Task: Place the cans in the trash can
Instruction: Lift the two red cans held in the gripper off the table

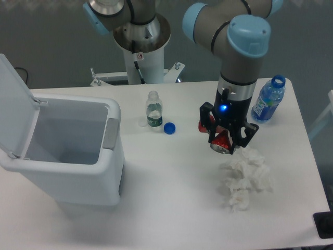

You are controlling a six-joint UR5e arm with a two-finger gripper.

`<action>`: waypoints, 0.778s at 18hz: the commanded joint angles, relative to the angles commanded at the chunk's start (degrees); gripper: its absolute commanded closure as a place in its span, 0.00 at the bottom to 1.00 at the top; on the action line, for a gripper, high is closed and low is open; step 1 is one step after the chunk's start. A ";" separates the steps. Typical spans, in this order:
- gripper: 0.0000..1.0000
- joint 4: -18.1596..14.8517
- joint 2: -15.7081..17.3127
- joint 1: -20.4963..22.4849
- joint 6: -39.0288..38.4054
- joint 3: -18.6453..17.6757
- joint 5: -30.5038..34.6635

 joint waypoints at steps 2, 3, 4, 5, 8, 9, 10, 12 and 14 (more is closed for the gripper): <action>0.37 0.09 0.00 0.09 -0.52 0.09 -0.09; 0.37 0.09 0.00 0.00 -0.62 0.17 -0.17; 0.37 0.09 0.00 -0.09 -0.70 0.26 -0.35; 0.37 0.09 0.00 0.00 -0.70 0.26 -0.53; 0.37 0.09 0.00 0.17 -3.06 1.31 -1.75; 0.37 0.09 0.00 0.17 -4.30 1.67 -2.19; 0.37 0.09 0.09 0.09 -5.61 1.93 -2.28; 0.37 0.26 0.09 0.09 -8.51 2.37 -2.55; 0.37 0.26 0.78 0.26 -12.55 2.46 -2.64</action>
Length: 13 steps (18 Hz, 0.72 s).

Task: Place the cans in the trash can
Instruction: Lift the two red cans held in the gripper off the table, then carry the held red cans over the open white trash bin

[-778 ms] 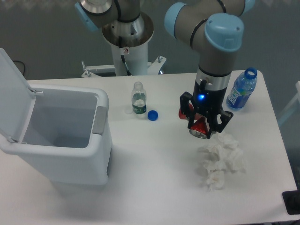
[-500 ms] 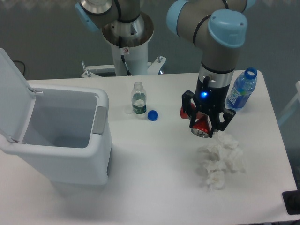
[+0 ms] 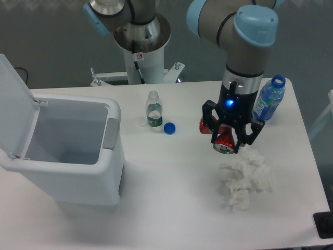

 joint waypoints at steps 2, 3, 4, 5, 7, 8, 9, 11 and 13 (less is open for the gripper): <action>0.37 0.09 1.06 -0.44 -5.44 0.70 -0.52; 0.37 0.09 1.32 -0.61 -8.34 1.31 -1.75; 0.37 0.17 2.46 -0.70 -11.07 1.49 -3.32; 0.37 0.26 3.34 -0.70 -13.44 1.58 -4.91; 0.37 0.35 4.92 -0.88 -17.58 1.50 -6.50; 0.37 0.35 5.45 -1.05 -19.25 1.32 -6.50; 0.37 0.35 6.15 -1.31 -20.66 1.15 -6.77; 0.37 0.44 7.03 -2.63 -23.47 1.06 -7.56; 0.37 0.44 8.09 -3.86 -26.46 1.06 -7.56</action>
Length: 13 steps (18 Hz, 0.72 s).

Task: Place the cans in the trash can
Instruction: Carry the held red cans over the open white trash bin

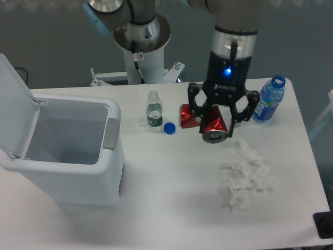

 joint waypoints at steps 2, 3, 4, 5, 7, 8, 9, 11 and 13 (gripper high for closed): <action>0.37 0.09 0.62 -2.19 -3.52 -0.09 -0.18; 0.37 0.78 0.71 -3.51 -4.92 -0.09 -0.35; 0.36 1.66 1.06 -4.65 -5.81 -0.09 -0.35; 0.36 2.71 1.06 -5.45 -6.25 -0.17 -0.35; 0.36 3.16 1.32 -7.64 -6.34 -0.18 -0.35; 0.36 3.16 1.41 -8.96 -6.87 -0.18 -0.35; 0.36 3.25 1.41 -10.45 -8.00 -0.26 -0.35; 0.36 3.25 1.50 -11.95 -8.72 -0.26 -0.35; 0.36 3.25 1.50 -13.53 -8.98 -0.26 -0.35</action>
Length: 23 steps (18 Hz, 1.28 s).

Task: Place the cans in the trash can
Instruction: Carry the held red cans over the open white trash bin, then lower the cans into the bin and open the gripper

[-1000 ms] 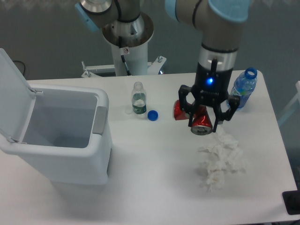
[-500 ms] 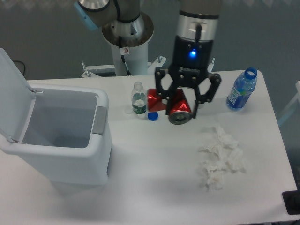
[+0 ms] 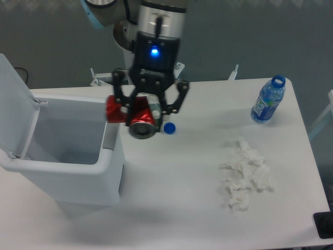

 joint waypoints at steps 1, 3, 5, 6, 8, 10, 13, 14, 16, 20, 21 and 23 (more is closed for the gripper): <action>0.36 0.00 0.00 -1.05 -0.09 -0.17 0.00; 0.36 0.09 0.00 -2.73 -0.62 -1.05 0.00; 0.36 0.09 -0.09 -3.87 -0.62 -1.75 0.00; 0.36 0.09 -0.09 -4.49 -0.44 -2.28 0.00; 0.36 0.18 -0.44 -4.84 -0.27 -2.64 0.00; 0.36 0.52 -0.61 -5.98 -0.09 -3.07 0.00; 0.36 0.62 -0.70 -6.78 0.00 -3.78 0.00; 0.36 0.62 -0.70 -6.78 0.00 -3.95 0.00; 0.36 0.62 -0.79 -7.39 0.00 -4.13 0.09; 0.35 0.70 -0.70 -7.66 1.05 -5.97 0.09; 0.35 0.79 -0.70 -7.66 1.31 -6.32 0.09; 0.32 0.79 -0.79 -7.66 1.40 -6.33 0.09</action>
